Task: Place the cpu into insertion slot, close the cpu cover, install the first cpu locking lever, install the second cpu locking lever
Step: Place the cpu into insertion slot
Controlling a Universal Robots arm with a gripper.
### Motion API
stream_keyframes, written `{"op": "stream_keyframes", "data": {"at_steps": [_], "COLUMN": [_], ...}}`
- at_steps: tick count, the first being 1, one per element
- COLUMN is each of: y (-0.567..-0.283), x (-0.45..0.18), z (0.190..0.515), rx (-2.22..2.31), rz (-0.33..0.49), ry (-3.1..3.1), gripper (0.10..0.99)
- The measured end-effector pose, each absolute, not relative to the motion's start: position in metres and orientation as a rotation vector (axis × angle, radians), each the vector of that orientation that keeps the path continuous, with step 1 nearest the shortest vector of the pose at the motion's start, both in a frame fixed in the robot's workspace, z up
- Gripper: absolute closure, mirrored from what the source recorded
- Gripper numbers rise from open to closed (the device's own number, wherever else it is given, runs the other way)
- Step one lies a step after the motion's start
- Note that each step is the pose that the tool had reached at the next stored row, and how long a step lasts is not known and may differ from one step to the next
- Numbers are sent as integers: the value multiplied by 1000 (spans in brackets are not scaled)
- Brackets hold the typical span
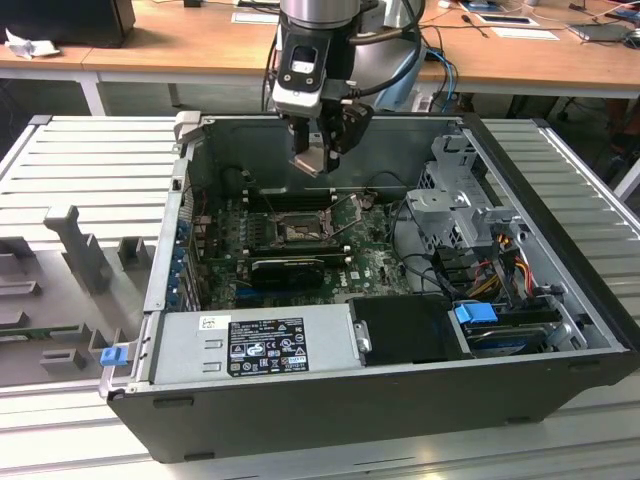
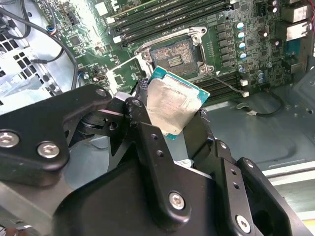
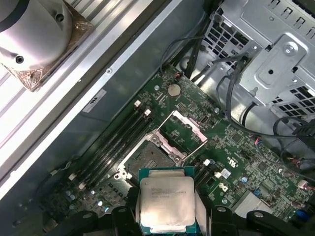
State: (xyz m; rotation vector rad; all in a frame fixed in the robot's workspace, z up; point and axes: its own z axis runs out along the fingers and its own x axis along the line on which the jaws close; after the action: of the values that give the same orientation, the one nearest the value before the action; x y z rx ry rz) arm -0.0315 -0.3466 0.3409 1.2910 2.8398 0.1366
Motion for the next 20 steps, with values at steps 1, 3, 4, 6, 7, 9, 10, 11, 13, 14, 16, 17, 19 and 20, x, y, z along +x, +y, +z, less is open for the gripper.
{"op": "stream_keyframes", "data": {"at_steps": [1, 3, 4, 6, 7, 9, 10, 11, 13, 14, 16, 17, 19, 20], "y": [-347, -347, -347, -347, -347, -347, -347, -347, -347, -347, -347, -347, -347, -347], "x": [-32, -32, -32, -32, -32, -32, -32, -32, -32, -32, -32, -32, -32, -32], "z": [341, 341, 340, 340, 340, 340, 340, 340, 340, 340, 339, 339, 339, 339], "rx": [1294, 1309, 1315, 1330, 1338, 1361, 1375, 1387, 1409, 1423, 1457, 1478, 1519, 1547], "rz": [137, 137, 137, 136, 136, 136, 136, 136, 135, 135, 135, 134, 134, 133], "ry": [2838, 2831, 2828, 2820, 2817, 2805, 2797, 2791, 2779, 2771, 2753, 2740, 2716, 2699], "gripper": [557, 557, 557, 557, 557, 557, 557, 557, 557, 557, 557, 557, 557, 557]}}
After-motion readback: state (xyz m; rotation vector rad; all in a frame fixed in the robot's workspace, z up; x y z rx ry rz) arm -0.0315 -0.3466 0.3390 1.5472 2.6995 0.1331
